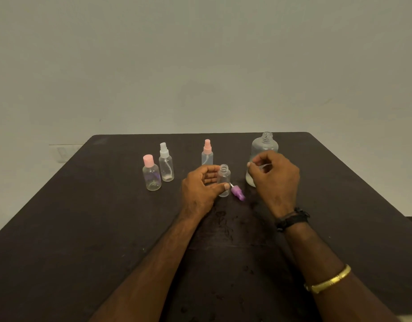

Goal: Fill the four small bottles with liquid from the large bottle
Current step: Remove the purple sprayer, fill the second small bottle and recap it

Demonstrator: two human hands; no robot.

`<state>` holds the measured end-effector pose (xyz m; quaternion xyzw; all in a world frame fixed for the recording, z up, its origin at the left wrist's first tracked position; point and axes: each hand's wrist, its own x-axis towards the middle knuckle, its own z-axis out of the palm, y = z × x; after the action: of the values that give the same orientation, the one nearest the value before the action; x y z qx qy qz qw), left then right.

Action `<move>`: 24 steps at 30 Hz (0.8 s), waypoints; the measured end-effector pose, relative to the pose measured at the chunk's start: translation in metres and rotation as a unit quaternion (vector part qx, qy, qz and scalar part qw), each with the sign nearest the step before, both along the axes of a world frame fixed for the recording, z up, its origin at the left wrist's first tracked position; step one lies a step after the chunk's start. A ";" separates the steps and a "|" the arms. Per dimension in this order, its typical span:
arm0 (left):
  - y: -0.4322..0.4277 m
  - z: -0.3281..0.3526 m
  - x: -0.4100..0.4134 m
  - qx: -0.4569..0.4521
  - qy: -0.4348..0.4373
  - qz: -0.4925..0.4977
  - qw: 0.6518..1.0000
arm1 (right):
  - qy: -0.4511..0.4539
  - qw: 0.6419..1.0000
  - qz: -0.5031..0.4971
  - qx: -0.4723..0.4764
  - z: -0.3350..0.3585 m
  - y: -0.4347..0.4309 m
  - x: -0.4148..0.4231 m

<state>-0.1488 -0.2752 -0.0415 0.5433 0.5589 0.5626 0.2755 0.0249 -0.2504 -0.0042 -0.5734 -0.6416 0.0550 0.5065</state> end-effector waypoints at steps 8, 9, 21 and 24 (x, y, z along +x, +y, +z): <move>-0.003 0.004 0.001 0.007 -0.007 0.000 1.000 | 0.077 0.995 -0.051 -0.033 -0.010 0.019 0.012; -0.003 0.004 0.001 0.007 -0.007 0.000 1.000 | 0.083 0.994 -0.051 -0.043 -0.011 0.023 0.013; -0.003 0.005 0.002 0.014 -0.018 0.005 1.000 | 0.118 0.989 0.038 -0.086 -0.021 0.035 0.013; -0.003 0.004 0.003 0.016 -0.020 0.003 1.000 | 0.117 0.989 0.042 -0.082 -0.021 0.036 0.014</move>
<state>-0.1460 -0.2780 -0.0375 0.5341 0.5457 0.5837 0.2761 0.0390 -0.2144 -0.0252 -0.5750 -0.5950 0.1955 0.5264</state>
